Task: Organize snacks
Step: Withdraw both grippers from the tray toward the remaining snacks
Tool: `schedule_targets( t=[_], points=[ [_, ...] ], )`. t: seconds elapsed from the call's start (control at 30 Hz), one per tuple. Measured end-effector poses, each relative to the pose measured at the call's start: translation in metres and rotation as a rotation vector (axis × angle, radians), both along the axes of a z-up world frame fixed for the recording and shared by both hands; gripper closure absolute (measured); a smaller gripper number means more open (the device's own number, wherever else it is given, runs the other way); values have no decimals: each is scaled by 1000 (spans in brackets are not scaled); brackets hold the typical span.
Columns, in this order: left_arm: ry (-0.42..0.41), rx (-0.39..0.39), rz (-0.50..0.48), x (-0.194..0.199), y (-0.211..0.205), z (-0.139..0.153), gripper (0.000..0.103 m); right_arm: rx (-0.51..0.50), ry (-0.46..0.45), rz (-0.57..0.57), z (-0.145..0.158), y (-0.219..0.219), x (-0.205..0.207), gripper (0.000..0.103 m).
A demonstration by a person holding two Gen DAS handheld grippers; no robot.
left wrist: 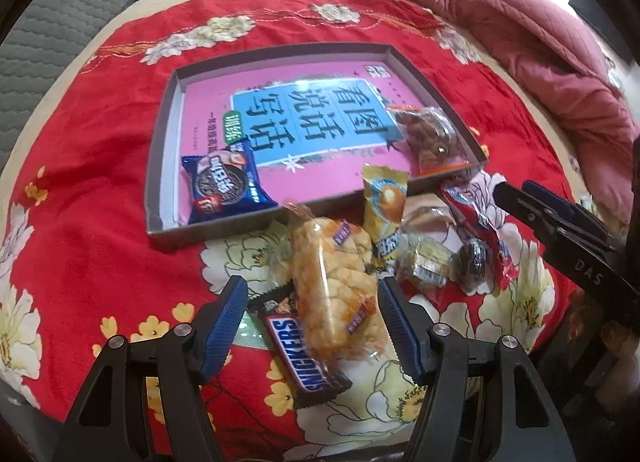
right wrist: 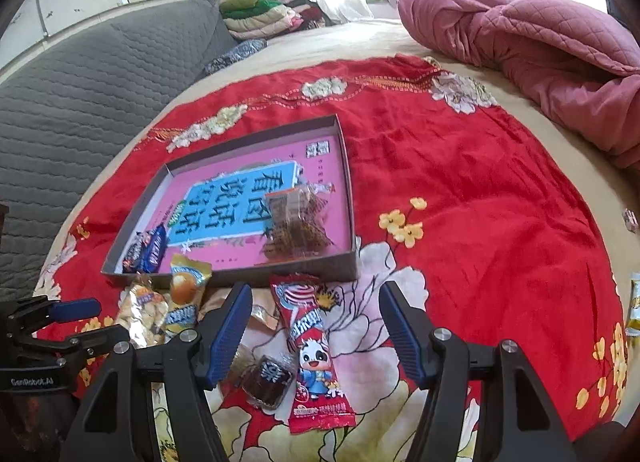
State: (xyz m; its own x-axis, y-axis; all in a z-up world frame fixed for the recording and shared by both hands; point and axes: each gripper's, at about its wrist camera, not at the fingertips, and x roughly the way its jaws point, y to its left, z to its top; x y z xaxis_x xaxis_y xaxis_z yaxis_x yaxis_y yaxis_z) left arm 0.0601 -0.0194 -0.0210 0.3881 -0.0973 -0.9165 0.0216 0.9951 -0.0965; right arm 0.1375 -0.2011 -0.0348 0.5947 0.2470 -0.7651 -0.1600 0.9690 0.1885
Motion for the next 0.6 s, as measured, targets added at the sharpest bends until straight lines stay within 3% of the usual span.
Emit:
schedule_targets(
  t=[0.43, 0.6],
  points=[
    [48, 65, -55, -2, -22, -21, 34, 6, 51, -1, -10, -1, 3, 38],
    [61, 49, -35, 0, -15, -26, 34, -13, 77, 10, -18, 3, 6, 38]
  ],
)
